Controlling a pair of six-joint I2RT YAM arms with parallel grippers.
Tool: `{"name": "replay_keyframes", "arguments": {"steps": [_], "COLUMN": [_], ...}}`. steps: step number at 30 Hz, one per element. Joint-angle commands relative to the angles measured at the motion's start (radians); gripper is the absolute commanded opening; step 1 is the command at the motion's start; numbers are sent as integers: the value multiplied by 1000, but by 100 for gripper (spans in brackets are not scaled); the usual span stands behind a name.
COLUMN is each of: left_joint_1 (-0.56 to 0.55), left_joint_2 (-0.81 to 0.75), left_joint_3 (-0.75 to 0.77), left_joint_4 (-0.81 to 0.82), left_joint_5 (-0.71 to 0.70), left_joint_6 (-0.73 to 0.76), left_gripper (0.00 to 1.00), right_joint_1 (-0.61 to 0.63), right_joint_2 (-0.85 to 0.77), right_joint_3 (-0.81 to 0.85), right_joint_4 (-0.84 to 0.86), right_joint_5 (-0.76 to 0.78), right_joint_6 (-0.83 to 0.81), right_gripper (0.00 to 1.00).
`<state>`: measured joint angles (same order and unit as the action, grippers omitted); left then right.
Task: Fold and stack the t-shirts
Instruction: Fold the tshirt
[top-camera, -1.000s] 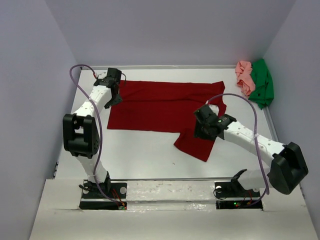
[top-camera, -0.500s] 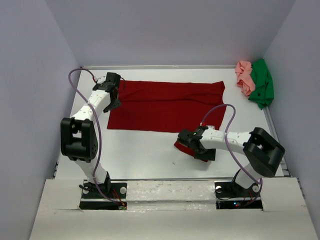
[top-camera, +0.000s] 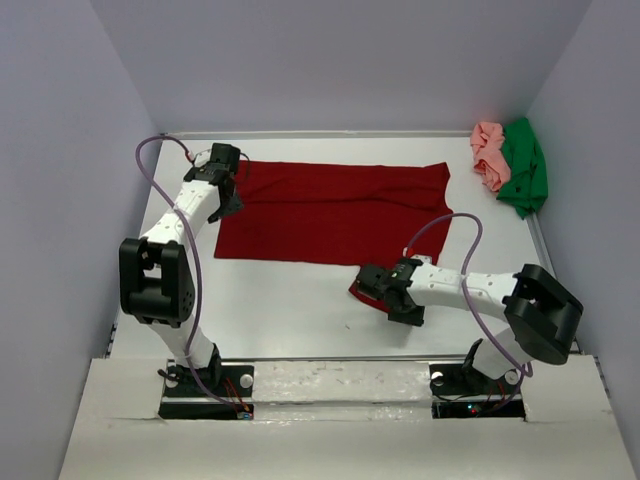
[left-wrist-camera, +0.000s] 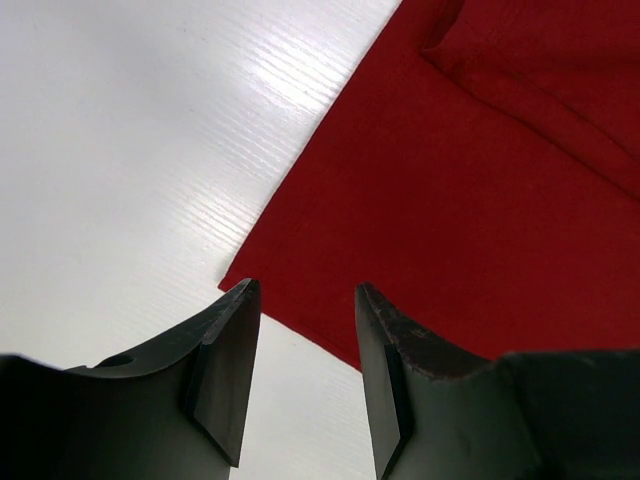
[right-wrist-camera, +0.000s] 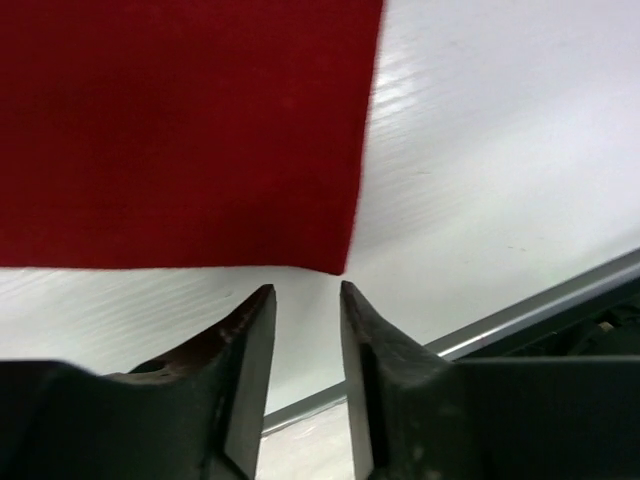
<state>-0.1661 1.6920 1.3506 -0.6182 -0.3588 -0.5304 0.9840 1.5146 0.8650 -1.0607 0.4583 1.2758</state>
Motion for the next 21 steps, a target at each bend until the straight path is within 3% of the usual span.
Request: {"name": "replay_keyframes", "arguments": {"steps": [1, 21], "left_joint_1": [-1, -3], "left_joint_2": [-68, -92], "left_joint_3": [-10, -36], "left_joint_4": [0, 21], "left_joint_5": [-6, 50], "left_joint_6": [12, 13], "left_gripper": [53, 53], "right_joint_1": [10, 10], "right_joint_2": [-59, 21], "right_joint_3": [-1, 55], "right_joint_4": [107, -104], "right_joint_5": [-14, 69], "right_joint_6": [13, 154], "right_gripper": [34, 43]}}
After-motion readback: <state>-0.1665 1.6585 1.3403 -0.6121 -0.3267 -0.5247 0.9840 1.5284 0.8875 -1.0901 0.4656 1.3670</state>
